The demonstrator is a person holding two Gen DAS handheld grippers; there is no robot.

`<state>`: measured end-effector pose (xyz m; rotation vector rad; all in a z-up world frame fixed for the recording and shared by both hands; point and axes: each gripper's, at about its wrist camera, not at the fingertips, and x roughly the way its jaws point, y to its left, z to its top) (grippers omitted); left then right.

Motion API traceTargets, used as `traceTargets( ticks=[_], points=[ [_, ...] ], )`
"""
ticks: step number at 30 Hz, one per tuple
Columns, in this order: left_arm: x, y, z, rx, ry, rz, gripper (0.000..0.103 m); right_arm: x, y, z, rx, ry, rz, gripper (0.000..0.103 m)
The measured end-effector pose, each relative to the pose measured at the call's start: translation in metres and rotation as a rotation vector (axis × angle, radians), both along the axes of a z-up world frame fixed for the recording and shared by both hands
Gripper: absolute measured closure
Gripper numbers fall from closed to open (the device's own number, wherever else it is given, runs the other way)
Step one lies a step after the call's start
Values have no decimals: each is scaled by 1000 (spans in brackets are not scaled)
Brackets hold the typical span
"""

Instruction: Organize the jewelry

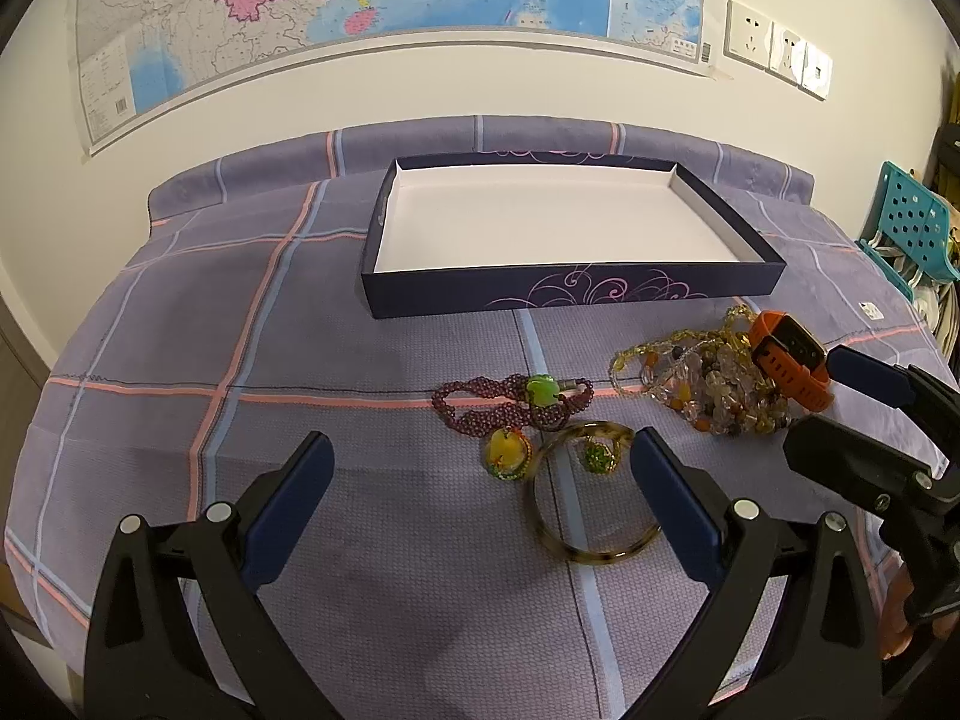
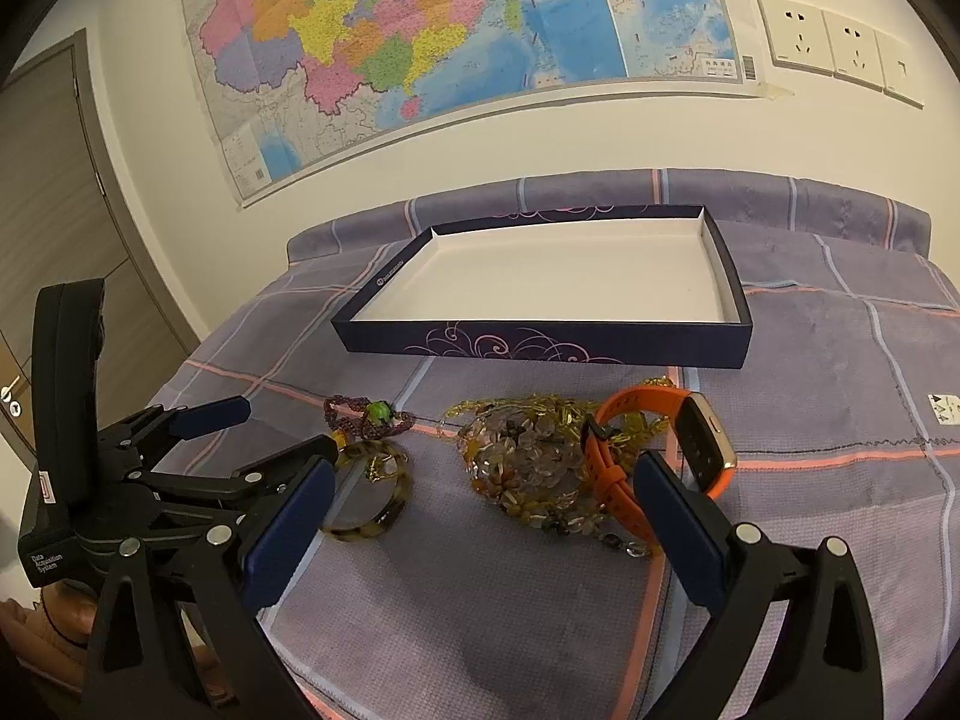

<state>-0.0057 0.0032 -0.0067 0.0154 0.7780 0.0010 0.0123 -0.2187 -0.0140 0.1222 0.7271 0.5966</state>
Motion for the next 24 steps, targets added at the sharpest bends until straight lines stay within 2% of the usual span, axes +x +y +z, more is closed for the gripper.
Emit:
traceTargets(
  ticks=[24],
  points=[
    [5, 4, -10, -26, 44, -22, 6, 1, -6, -1, 0, -2, -9, 7]
  ],
)
